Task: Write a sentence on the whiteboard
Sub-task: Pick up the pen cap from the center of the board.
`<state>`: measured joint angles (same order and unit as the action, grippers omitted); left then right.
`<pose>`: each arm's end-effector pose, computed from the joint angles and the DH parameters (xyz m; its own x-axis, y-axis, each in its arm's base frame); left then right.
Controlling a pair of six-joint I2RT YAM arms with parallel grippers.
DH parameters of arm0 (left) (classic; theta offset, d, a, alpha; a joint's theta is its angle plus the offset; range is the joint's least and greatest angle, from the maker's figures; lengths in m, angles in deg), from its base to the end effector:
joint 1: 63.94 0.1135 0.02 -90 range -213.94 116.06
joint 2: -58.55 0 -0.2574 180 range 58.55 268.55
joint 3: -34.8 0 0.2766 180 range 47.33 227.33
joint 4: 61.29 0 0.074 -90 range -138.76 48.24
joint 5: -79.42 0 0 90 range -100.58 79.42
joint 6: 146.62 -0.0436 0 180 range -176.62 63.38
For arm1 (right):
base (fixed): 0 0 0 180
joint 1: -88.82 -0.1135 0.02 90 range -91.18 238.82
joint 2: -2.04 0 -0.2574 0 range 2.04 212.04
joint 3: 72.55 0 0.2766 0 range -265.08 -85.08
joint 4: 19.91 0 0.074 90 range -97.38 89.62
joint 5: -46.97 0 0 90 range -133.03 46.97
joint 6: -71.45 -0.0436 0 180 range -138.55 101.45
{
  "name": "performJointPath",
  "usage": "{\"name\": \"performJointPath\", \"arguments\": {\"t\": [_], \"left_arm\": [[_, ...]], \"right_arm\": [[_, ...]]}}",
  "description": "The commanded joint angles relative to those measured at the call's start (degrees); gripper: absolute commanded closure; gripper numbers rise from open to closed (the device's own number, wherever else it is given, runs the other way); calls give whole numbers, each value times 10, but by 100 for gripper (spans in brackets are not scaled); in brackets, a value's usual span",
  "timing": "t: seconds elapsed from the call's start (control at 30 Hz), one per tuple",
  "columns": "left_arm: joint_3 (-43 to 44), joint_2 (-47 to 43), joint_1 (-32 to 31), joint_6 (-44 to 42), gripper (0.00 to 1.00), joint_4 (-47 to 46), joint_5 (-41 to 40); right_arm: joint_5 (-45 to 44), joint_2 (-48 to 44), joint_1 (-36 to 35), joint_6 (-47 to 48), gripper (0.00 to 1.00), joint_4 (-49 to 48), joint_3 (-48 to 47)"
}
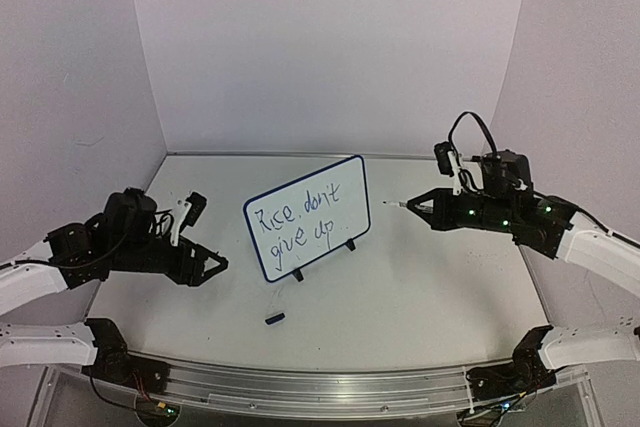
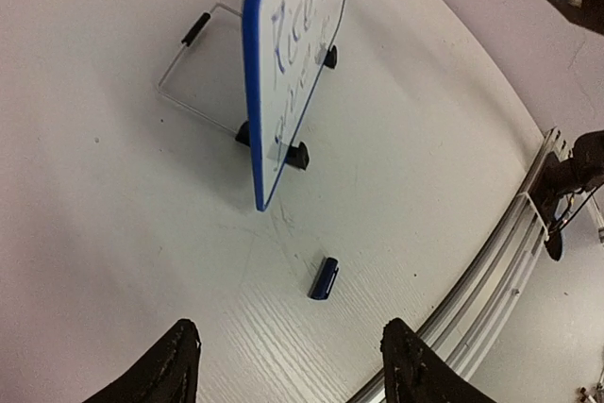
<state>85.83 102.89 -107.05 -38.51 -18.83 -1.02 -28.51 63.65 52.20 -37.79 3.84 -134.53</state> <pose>0.1451 -0.1458 0.2572 -0.6457 0.1845 -0.7410 0.6014 0.7209 -0.3445 0.2189 0.1763 0.2956 -0.5519 -0.0127 -0.8338 -0.6146 0.6820 0.3964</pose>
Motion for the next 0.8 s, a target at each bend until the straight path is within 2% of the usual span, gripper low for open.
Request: {"name": "performJointPath", "arguments": {"t": [0.0, 0.17, 0.37, 0.57, 0.77], "left_arm": [[-56, -5, -87, 48, 36, -55, -89], [-112, 63, -179, 58, 38, -162, -144], [-78, 216, -245, 25, 40, -229, -188], [-34, 339, -275, -10, 49, -251, -202], [-24, 382, -277, -27, 52, -266, -203]], "right_arm": [[12, -42, 0, -23, 100, -12, 31], [14, -61, 0, -46, 100, -16, 60], [11, -58, 0, -48, 100, -17, 59], [17, -51, 0, -49, 100, -23, 59], [18, -54, 0, -50, 100, -24, 62]]}}
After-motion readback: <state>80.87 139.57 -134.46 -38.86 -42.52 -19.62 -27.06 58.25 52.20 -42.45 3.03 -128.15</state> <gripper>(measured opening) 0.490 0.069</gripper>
